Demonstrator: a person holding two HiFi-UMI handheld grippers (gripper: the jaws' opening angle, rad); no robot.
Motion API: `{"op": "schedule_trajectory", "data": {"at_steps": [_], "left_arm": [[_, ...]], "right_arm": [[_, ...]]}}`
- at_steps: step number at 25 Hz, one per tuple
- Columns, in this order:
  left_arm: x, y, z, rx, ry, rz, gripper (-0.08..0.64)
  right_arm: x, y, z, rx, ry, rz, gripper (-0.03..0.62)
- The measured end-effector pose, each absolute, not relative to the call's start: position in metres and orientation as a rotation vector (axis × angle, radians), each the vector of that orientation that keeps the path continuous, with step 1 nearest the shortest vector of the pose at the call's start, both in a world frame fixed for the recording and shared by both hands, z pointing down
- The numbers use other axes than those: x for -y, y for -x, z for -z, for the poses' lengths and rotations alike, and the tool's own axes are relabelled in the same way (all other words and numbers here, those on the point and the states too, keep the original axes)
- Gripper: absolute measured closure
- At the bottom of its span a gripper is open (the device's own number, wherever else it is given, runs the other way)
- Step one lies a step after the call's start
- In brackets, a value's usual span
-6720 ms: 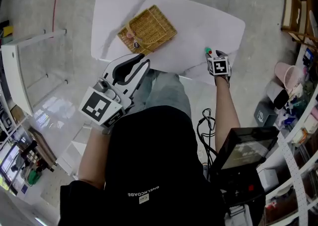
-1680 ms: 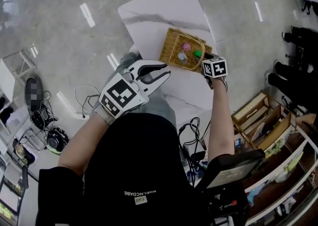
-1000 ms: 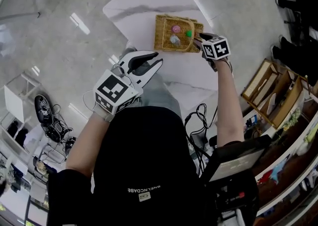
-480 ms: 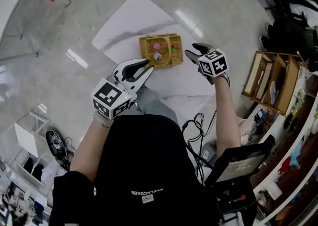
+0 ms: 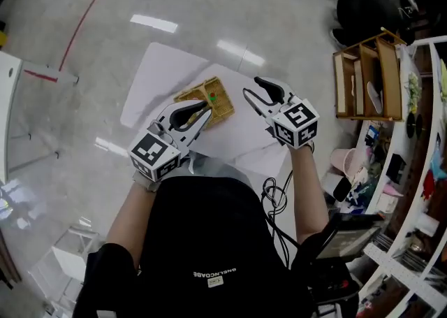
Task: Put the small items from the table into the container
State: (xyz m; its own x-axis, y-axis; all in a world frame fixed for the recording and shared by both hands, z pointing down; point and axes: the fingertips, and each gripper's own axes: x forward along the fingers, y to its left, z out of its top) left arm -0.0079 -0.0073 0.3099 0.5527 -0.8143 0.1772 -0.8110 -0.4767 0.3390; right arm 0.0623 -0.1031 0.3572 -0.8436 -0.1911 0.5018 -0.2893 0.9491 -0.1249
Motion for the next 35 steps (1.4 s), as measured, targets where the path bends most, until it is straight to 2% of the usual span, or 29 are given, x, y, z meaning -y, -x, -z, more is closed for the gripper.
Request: {"op": "schedule_trajectory", "data": {"at_steps": [2, 5, 9, 13, 21, 35], "left_arm": [[0.015, -0.001, -0.297, 1.290, -2.460, 0.025, 0.500], [0.022, -0.012, -0.277, 1.249, -2.516, 0.063, 0.501], [0.028, -0.017, -0.251, 1.188, -2.585, 0.108, 0.507], [0.031, -0.027, -0.230, 1.118, -2.667, 0.128, 0.555], [0.042, -0.055, -0.210, 0.961, -2.830, 0.068, 0.555], [0.057, -0.062, -0.214, 0.948, -2.826, 0.026, 0.555]], "right_arm": [[0.100, -0.072, -0.325, 2.690, -0.440, -0.247, 0.435], [0.091, -0.091, -0.279, 2.821, -0.615, -0.197, 0.523], [0.073, -0.108, -0.234, 2.934, -0.789, -0.120, 0.561], [0.054, -0.124, -0.211, 2.965, -0.872, -0.068, 0.568], [0.047, -0.156, -0.196, 3.020, -1.047, -0.100, 0.568], [0.059, -0.150, -0.203, 3.001, -1.060, -0.088, 0.572]]}}
